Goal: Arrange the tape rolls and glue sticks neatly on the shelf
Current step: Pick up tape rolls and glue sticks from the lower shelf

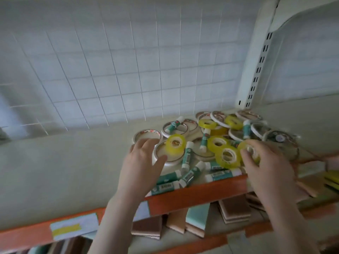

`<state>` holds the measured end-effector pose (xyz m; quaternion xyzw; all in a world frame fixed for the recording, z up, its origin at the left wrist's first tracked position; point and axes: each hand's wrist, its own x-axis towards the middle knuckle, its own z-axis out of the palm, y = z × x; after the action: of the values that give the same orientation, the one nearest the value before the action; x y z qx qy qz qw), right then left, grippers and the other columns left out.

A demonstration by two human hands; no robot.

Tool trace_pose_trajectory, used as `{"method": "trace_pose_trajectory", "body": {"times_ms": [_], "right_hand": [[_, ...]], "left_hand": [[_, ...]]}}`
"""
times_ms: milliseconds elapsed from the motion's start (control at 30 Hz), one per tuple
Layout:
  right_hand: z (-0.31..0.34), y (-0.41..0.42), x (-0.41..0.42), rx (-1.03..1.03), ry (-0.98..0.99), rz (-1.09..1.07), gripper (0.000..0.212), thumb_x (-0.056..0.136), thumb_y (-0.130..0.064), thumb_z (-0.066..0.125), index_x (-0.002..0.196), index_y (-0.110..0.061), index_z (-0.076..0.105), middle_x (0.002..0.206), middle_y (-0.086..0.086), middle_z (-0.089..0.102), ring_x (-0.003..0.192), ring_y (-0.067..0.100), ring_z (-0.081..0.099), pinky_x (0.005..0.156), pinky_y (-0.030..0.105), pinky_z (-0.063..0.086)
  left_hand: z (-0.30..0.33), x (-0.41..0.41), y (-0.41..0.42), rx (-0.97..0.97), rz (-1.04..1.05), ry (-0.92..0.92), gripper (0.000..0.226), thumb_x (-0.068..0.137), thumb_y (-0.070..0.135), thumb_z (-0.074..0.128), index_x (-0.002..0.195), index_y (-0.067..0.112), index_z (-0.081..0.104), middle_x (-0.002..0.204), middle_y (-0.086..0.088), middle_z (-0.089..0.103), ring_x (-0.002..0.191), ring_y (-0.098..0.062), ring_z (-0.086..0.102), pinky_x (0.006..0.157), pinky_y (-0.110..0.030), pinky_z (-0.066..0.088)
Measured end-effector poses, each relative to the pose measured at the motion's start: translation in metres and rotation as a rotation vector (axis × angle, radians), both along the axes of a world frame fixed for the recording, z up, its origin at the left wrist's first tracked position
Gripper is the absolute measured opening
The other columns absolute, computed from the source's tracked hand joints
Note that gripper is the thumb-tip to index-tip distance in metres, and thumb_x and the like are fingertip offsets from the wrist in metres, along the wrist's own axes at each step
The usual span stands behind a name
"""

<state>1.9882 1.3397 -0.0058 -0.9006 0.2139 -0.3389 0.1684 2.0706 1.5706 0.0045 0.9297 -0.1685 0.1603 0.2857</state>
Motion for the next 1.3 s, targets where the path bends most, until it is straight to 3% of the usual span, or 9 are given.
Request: {"method": "trace_pose_trajectory", "body": {"times_ms": [267,333,433,667,800,933,1133,1300], "right_hand": [[-0.002,-0.038,0.025,-0.035,0.025,0.242,0.033,0.086,-0.028,0.06,0.113,-0.01,0.065,0.098,0.007,0.065,0.071,0.016,0.054,0.063,0.025,0.037],[0.0,-0.041,0.028,-0.044,0.054,0.311,0.038,0.086,-0.035,0.056,0.114,-0.011,0.064,0.101,0.005,0.066,0.078,0.017,0.058,0.066,0.028,0.044],[0.002,-0.042,0.03,-0.12,0.13,0.439,0.052,0.085,-0.049,0.045,0.117,-0.013,0.063,0.106,0.002,0.066,0.098,0.022,0.061,0.083,0.035,0.047],[0.001,-0.041,0.032,-0.374,0.221,0.492,0.075,0.075,-0.075,0.035,0.111,-0.017,0.066,0.095,-0.005,0.066,0.091,0.018,0.062,0.085,0.035,0.047],[0.003,-0.042,0.034,-0.414,0.233,0.483,0.073,0.063,-0.069,0.051,0.109,-0.016,0.068,0.093,-0.003,0.065,0.088,0.02,0.063,0.082,0.037,0.05],[0.004,-0.038,0.035,-0.402,0.246,0.491,0.069,0.063,-0.062,0.057,0.109,-0.013,0.067,0.089,-0.002,0.062,0.085,0.021,0.062,0.081,0.039,0.051],[0.005,-0.033,0.04,-0.361,0.232,0.49,0.062,0.06,-0.045,0.073,0.113,-0.013,0.064,0.094,-0.005,0.063,0.08,0.014,0.062,0.073,0.027,0.05],[0.006,-0.032,0.045,-0.352,0.26,0.497,0.061,0.063,-0.058,0.061,0.108,-0.016,0.067,0.091,-0.005,0.063,0.076,0.012,0.062,0.067,0.028,0.052]], "left_hand": [[0.006,0.026,-0.036,0.114,0.064,0.112,0.056,0.084,0.031,0.065,0.135,0.022,0.045,0.141,0.0,0.042,0.128,-0.019,0.037,0.101,-0.03,0.031],[0.003,0.034,-0.041,0.139,0.046,0.151,0.06,0.081,0.031,0.067,0.136,0.023,0.044,0.14,0.0,0.042,0.129,-0.018,0.036,0.102,-0.03,0.03],[-0.001,0.042,-0.048,0.166,0.018,0.179,0.065,0.08,0.031,0.068,0.138,0.026,0.041,0.14,0.002,0.041,0.128,-0.018,0.038,0.1,-0.029,0.032],[-0.006,0.053,-0.062,0.197,-0.027,0.179,0.058,0.085,0.037,0.061,0.139,0.026,0.041,0.137,0.001,0.046,0.123,-0.018,0.045,0.095,-0.031,0.039],[-0.006,0.055,-0.064,0.192,-0.015,0.122,0.055,0.084,0.037,0.061,0.135,0.024,0.046,0.131,0.002,0.05,0.117,-0.016,0.048,0.084,-0.025,0.038],[-0.005,0.055,-0.064,0.178,-0.005,0.104,0.055,0.082,0.036,0.064,0.134,0.024,0.048,0.126,0.003,0.052,0.113,-0.017,0.049,0.083,-0.025,0.039],[0.0,0.052,-0.059,0.084,0.05,0.087,0.056,0.078,0.035,0.069,0.13,0.023,0.052,0.124,0.002,0.053,0.112,-0.017,0.048,0.086,-0.024,0.036],[0.003,0.047,-0.05,0.048,0.052,0.078,0.056,0.078,0.033,0.069,0.13,0.023,0.052,0.128,0.003,0.051,0.114,-0.015,0.046,0.086,-0.02,0.032]]}}
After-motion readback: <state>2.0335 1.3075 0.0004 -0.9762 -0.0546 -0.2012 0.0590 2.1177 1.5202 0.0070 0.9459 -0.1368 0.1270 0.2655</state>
